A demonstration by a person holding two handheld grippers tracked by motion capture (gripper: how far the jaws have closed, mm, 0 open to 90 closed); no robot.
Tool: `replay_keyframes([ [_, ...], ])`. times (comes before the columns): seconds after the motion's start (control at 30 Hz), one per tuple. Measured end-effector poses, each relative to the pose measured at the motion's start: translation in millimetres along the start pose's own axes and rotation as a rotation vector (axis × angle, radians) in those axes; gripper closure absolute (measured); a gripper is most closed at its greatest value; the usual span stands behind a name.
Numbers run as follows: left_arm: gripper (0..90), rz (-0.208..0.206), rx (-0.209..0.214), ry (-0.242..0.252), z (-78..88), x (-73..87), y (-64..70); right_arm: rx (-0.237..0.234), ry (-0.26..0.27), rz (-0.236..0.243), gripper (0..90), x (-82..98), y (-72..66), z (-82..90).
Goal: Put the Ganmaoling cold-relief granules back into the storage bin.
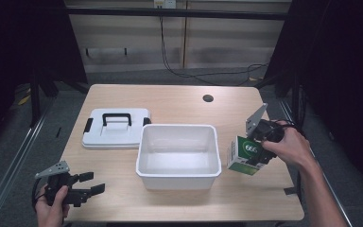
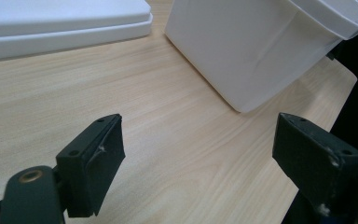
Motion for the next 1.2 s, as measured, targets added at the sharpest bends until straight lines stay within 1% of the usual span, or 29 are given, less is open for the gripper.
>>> replay_keyframes([
  [0.03, 16.6, 0.003, -0.002, 0.002, -0.1, 0.0, -0.1, 0.006, 0.011, 0.003, 16.3, -0.4, -0.7, 4.4],
  [0.1, 16.6, 0.003, -0.002, 0.001, -0.2, 0.1, -0.2, 0.01, 0.017, 0.011, 16.3, -0.7, -0.3, 6.0],
  [0.13, 16.6, 0.003, -0.001, 0.001, -0.3, 0.1, 0.0, 0.011, 0.025, 0.012, 16.3, -2.0, -1.4, 12.1],
  [0.27, 16.6, 0.001, -0.001, 0.0, 0.1, 0.0, -0.2, 0.02, 0.043, 0.022, 16.3, -4.0, -1.4, 22.1],
  [0.33, 16.6, 0.003, -0.002, 0.003, 0.1, -0.1, 0.0, 0.024, 0.043, 0.014, 16.3, -4.5, -1.9, 25.6],
  [0.4, 16.6, 0.0, -0.003, 0.006, 0.3, -0.2, -0.1, 0.023, 0.049, 0.023, 16.3, -4.9, -1.8, 27.9],
  [0.53, 16.6, 0.002, -0.003, 0.003, 0.0, -0.1, -0.1, 0.027, 0.051, 0.016, 16.3, -5.6, -2.6, 32.5],
  [0.57, 16.6, 0.0, -0.001, 0.001, 0.1, 0.0, -0.2, 0.029, 0.057, 0.016, 16.3, -6.9, -2.9, 37.1],
  [0.63, 16.6, 0.003, -0.002, 0.005, 0.1, -0.1, -0.1, 0.035, 0.058, 0.017, 16.3, -7.5, -3.1, 39.2],
  [0.67, 16.6, 0.001, -0.004, 0.005, 0.3, -0.2, -0.3, 0.04, 0.065, 0.022, 16.3, -8.7, -4.0, 44.8],
  [0.83, 16.6, -0.001, -0.001, 0.0, 0.2, 0.0, -0.1, 0.058, 0.099, 0.026, 16.3, -10.3, -5.0, 55.2],
  [0.9, 16.6, -0.001, -0.002, -0.002, -0.4, 0.1, 0.0, 0.058, 0.101, 0.017, 16.3, -10.9, -6.3, 59.7],
  [1.0, 16.6, -0.008, -0.002, -0.002, -0.4, -0.2, 0.5, 0.065, 0.11, 0.032, 16.3, -12.7, -7.0, 64.4],
  [1.2, 16.6, -0.002, 0.001, 0.0, -0.1, -0.1, 0.1, 0.08, 0.131, 0.034, 16.2, -14.7, -6.7, 71.4],
])
Point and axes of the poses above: each handheld gripper's, and its own axes: z roughly backward along the jaws, x roughly out of its underside, y roughly to its right, the point moved 3 cm from there along -z, roughly forward along the jaws, and after that the axes turned 5 degrees about y, right-handed, at the moved point
